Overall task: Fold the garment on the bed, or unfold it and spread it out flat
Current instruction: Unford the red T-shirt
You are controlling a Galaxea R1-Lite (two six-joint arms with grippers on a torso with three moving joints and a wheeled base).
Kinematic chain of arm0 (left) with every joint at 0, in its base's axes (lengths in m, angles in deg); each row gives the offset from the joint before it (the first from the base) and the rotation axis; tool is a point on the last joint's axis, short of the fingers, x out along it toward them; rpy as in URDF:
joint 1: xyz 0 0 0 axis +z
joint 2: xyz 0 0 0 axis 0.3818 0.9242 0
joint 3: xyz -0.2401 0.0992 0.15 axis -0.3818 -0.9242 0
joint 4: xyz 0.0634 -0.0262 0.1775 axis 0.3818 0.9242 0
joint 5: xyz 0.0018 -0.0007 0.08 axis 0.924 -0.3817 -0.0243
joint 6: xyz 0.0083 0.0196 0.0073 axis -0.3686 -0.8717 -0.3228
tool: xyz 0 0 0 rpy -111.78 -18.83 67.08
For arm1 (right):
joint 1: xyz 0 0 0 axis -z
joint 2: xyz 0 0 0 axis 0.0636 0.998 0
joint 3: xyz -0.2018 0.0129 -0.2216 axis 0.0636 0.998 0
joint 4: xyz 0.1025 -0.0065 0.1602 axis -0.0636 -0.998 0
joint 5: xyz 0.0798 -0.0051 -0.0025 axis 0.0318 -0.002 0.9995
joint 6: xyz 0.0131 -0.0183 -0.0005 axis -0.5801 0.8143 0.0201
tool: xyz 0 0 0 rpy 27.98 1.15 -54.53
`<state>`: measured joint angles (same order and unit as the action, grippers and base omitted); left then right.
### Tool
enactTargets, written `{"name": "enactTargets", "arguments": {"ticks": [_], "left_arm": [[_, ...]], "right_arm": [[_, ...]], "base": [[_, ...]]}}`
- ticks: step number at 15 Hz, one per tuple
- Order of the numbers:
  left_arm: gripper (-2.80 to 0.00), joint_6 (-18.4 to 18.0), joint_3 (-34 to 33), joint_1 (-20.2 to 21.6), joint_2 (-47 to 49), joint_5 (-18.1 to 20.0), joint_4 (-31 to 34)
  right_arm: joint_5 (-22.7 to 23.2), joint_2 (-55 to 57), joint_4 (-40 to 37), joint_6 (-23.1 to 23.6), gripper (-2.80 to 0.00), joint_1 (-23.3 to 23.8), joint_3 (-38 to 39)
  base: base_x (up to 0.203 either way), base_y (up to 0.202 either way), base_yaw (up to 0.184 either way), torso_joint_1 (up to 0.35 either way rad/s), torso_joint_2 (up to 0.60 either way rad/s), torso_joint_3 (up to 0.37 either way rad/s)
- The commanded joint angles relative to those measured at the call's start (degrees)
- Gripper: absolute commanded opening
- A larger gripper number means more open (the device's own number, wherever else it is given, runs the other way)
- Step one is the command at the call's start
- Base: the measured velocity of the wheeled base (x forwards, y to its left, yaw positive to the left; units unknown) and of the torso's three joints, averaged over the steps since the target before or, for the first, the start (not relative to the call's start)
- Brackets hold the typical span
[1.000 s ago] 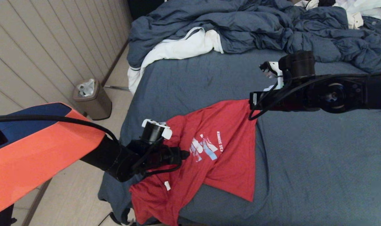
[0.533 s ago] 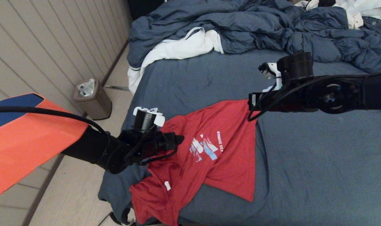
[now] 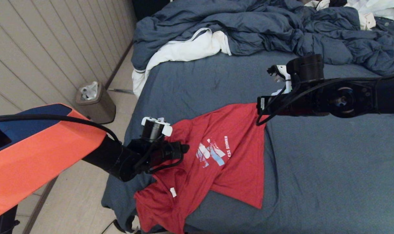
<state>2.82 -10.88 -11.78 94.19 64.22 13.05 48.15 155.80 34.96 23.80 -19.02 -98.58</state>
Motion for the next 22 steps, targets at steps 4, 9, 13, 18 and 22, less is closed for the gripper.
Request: {"name": "enactTargets", "arguments": {"ticks": [4, 9, 13, 18, 22], "left_arm": [[0.00, -0.2, -1.3, 1.1, -6.4, -0.3, 2.6], [0.00, 1.3, -1.5, -1.2, -3.9, 0.3, 4.3], [0.00, 4.8, 1.7, -1.9, -3.4, 0.5, 14.0], [0.00, 5.9, 2.6, -1.9, -3.2, 1.2, 14.3], [0.00, 8.3, 6.6, -1.6, 0.7, 1.4, 14.6]], "right_arm": [[0.0, 0.2, 0.0, 0.4, -2.80, -0.1, 0.1], [0.0, 0.2, 0.0, 0.5, -2.80, 0.0, 0.0], [0.0, 0.1, 0.0, 0.5, -2.80, 0.0, 0.0], [0.0, 0.4, 0.1, 0.5, -2.80, 0.0, 0.0], [0.0, 0.5, 0.1, 0.5, -2.80, 0.0, 0.0]], "base": [[0.000, 0.000, 0.000, 0.000, 0.00, 0.000], [0.000, 0.000, 0.000, 0.000, 0.00, 0.000], [0.000, 0.000, 0.000, 0.000, 0.00, 0.000], [0.000, 0.000, 0.000, 0.000, 0.00, 0.000], [0.000, 0.000, 0.000, 0.000, 0.00, 0.000]]}}
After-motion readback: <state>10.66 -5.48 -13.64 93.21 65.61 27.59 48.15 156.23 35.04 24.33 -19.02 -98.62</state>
